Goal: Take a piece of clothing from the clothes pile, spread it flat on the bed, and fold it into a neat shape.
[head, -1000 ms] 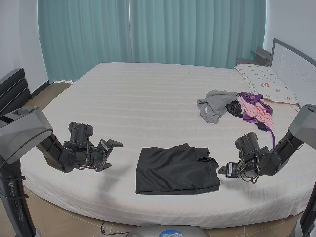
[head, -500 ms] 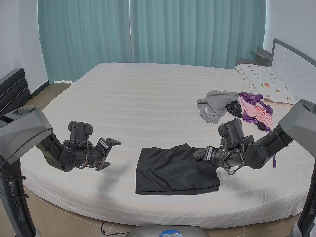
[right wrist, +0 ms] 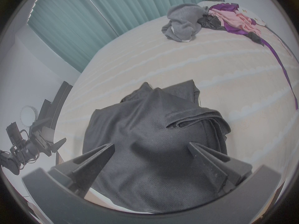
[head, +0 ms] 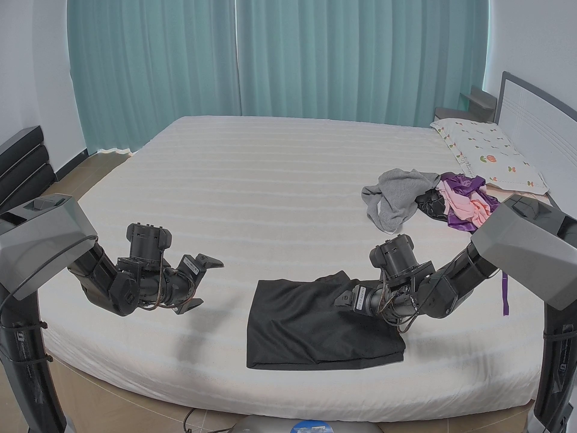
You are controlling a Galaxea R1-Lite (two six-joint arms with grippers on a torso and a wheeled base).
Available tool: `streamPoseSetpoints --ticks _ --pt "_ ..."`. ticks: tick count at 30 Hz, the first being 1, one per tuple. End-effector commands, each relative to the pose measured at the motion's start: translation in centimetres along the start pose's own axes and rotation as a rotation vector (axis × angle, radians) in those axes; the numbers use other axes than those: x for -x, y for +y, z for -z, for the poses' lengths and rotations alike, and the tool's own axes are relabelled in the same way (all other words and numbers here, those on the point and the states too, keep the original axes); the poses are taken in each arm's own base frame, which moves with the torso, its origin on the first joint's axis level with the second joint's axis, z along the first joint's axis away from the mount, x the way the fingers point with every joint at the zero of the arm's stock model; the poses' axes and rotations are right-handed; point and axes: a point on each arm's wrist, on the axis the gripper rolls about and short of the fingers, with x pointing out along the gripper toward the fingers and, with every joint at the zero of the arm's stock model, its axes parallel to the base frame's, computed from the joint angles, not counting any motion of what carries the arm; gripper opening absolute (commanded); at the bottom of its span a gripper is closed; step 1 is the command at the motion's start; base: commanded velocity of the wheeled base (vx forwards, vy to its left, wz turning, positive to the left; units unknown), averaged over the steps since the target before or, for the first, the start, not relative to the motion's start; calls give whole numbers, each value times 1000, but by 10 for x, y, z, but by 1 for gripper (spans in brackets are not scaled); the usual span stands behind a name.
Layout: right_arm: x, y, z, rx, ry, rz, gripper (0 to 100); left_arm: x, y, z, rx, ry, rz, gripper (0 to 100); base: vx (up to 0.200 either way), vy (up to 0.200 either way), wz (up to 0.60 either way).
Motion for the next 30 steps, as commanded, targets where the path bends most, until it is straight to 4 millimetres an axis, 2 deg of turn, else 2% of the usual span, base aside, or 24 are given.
streamPoseSetpoints --ticks 1,7,9,13,18,22,26,30 --pt "-7 -2 3 3 18 11 100 -1 0 0 0 0 0 100 0 0 0" --pt "-27 -2 -3 -6 -7 20 100 0 0 -1 1 -1 -1 100 0 0 0" --pt "-35 -5 -14 -24 -46 34 100 -1 0 0 0 0 0 100 0 0 0" --pt "-43 -26 -41 -82 -142 105 100 -2 1 -1 2 0 -2 100 0 0 0" --pt "-40 -54 -66 -150 -211 132 100 -2 1 0 1 2 -3 100 0 0 0" --pt "-35 -68 -76 -180 -250 135 100 -2 1 -1 2 0 -2 100 0 0 0" --pt "-24 -70 -75 -171 -245 100 100 -2 0 -1 1 -1 -1 100 0 0 0" --pt "-26 -73 -69 -112 -236 6 100 -2 0 -1 2 0 -2 100 0 0 0"
